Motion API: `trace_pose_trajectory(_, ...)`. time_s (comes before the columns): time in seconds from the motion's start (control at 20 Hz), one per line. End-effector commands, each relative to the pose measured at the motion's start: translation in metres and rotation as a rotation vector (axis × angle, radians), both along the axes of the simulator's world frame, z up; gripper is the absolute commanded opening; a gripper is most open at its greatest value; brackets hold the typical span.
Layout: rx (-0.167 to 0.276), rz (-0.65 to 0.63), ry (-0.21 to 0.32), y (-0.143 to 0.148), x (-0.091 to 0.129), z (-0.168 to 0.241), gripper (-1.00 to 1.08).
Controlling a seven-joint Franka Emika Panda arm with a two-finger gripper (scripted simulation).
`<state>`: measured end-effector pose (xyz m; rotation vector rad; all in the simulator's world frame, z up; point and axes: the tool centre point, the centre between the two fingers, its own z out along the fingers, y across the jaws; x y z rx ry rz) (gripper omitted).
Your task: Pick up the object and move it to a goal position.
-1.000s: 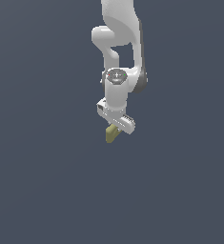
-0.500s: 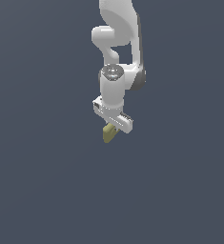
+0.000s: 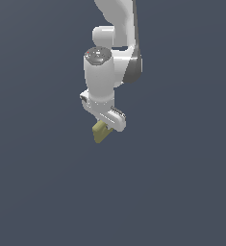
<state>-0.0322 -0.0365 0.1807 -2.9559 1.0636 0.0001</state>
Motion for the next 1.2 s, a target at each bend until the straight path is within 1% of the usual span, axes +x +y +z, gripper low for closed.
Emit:
trace_pose_trajectory(0.0, 0.000, 0.000, 0.000, -0.013, 0.009, 0.021, -1.00)
trace_pose_trajectory(0.55, 0.000, 0.000, 0.000, -0.066, 0.051, 0.103, -1.00)
trace_pose_trajectory(1.15, 0.000, 0.001, 0.000, -0.106, 0.084, 0.165, -1.00)
